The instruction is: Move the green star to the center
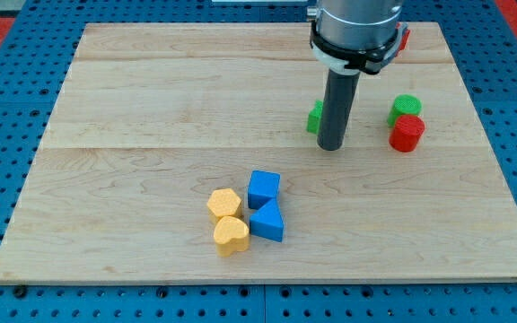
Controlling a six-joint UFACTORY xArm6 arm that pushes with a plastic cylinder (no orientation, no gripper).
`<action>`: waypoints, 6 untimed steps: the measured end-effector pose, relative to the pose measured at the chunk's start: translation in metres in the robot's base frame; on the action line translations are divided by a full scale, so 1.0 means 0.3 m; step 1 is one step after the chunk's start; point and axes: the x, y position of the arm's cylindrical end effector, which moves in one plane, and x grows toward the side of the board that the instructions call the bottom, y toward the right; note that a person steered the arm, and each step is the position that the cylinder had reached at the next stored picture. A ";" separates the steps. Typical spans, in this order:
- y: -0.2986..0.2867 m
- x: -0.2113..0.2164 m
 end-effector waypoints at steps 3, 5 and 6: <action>0.179 -0.079; -0.041 -0.125; -0.170 -0.123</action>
